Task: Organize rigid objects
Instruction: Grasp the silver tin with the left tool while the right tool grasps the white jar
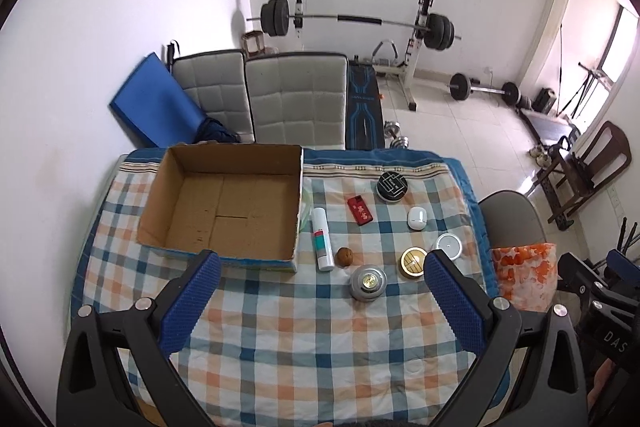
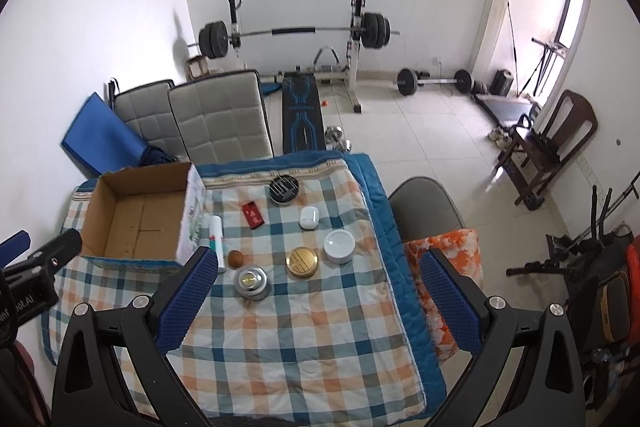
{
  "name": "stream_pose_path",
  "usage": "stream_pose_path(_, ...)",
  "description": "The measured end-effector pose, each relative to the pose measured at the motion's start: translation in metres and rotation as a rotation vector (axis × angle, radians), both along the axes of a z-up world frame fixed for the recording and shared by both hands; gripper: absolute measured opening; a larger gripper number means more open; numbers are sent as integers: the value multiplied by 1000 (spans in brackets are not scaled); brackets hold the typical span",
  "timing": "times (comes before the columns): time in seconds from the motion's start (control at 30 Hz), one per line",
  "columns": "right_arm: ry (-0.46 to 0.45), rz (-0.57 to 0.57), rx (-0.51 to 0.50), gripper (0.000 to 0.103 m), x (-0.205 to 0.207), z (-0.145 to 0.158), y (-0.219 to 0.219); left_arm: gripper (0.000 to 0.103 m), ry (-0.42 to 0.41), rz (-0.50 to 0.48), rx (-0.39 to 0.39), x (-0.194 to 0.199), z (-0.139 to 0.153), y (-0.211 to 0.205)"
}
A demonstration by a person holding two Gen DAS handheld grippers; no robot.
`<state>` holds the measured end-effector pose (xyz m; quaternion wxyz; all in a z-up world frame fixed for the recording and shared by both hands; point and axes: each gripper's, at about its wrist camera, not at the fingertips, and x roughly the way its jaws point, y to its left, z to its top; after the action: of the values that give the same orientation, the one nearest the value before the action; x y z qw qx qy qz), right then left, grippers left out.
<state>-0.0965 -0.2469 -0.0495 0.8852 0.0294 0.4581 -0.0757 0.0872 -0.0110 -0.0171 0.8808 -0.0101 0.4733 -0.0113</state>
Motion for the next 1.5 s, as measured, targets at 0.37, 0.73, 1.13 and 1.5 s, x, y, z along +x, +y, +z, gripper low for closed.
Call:
stream_pose_path(0.37, 372, -70, 113, 103, 148, -183, -75, 103, 300, -55, -2, 141, -150, -59)
stream_pose_path(0.73, 667, -49, 121, 96, 219, -373, -77, 103, 655, 4, -40, 150, -310, -78)
stream_pose_path(1.13, 692, -80, 164, 95, 216, -431, -66, 93, 776, 43, -118, 127, -379, -92)
stream_pose_path(1.5, 708, -105, 142, 71, 200, -449, -71, 69, 756, 15, -50, 105, -394, -94)
